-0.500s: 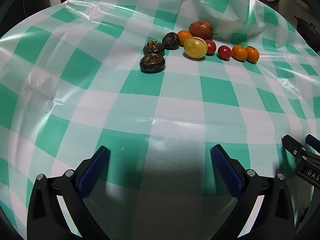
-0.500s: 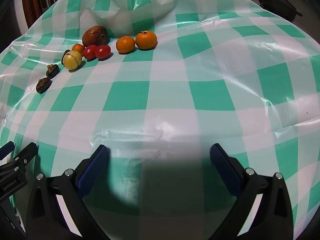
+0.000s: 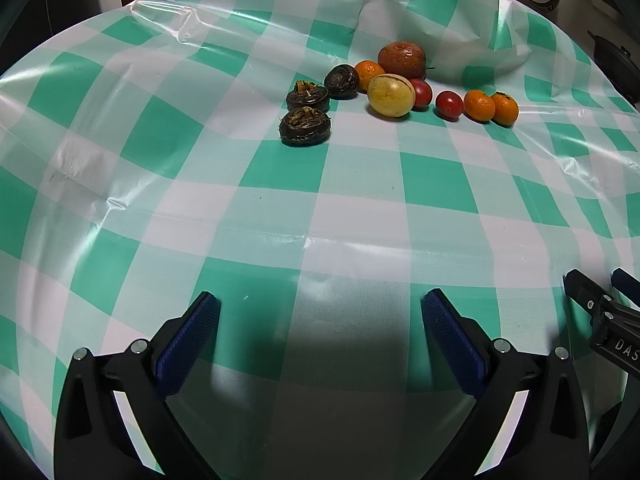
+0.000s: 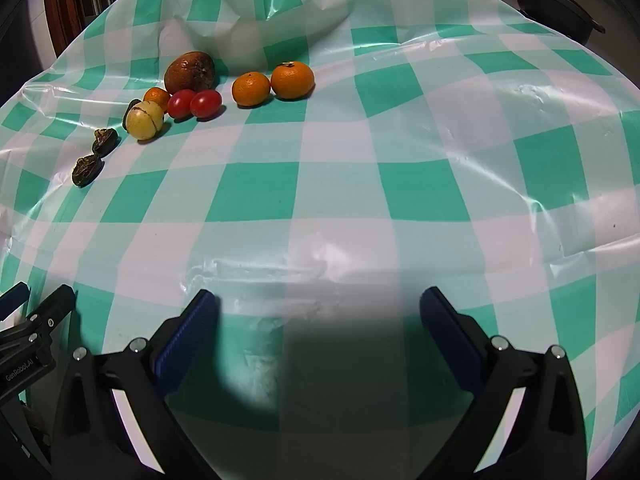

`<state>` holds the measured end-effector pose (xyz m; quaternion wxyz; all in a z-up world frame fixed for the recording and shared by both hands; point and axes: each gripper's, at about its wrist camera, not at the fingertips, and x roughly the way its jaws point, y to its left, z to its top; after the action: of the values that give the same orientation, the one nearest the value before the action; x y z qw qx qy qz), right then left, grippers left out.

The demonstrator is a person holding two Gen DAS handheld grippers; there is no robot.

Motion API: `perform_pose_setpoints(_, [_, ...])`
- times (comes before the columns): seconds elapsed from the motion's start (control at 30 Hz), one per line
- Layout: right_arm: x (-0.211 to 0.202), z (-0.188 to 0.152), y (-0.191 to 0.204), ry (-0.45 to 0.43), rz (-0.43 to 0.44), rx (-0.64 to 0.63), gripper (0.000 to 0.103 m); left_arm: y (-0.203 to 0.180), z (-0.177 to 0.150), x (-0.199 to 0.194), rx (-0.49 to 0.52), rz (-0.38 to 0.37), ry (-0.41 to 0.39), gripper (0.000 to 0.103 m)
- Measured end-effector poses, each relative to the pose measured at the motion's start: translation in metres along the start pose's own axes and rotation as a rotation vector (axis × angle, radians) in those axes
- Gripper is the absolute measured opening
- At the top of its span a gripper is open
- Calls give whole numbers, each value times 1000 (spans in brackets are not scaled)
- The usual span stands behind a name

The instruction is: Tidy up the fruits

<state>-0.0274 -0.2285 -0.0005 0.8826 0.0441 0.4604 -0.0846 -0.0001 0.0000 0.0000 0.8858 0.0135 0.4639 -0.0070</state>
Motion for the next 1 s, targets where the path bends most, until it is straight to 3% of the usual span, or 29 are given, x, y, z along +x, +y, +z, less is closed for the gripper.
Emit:
perform_pose_setpoints(0.87, [1, 0, 0, 0, 1, -1, 102, 0, 0, 0, 0, 0, 0, 99])
perform_pose_setpoints(1.0, [2, 3, 0, 37, 17, -27, 102, 0, 0, 0, 0, 3, 0, 99])
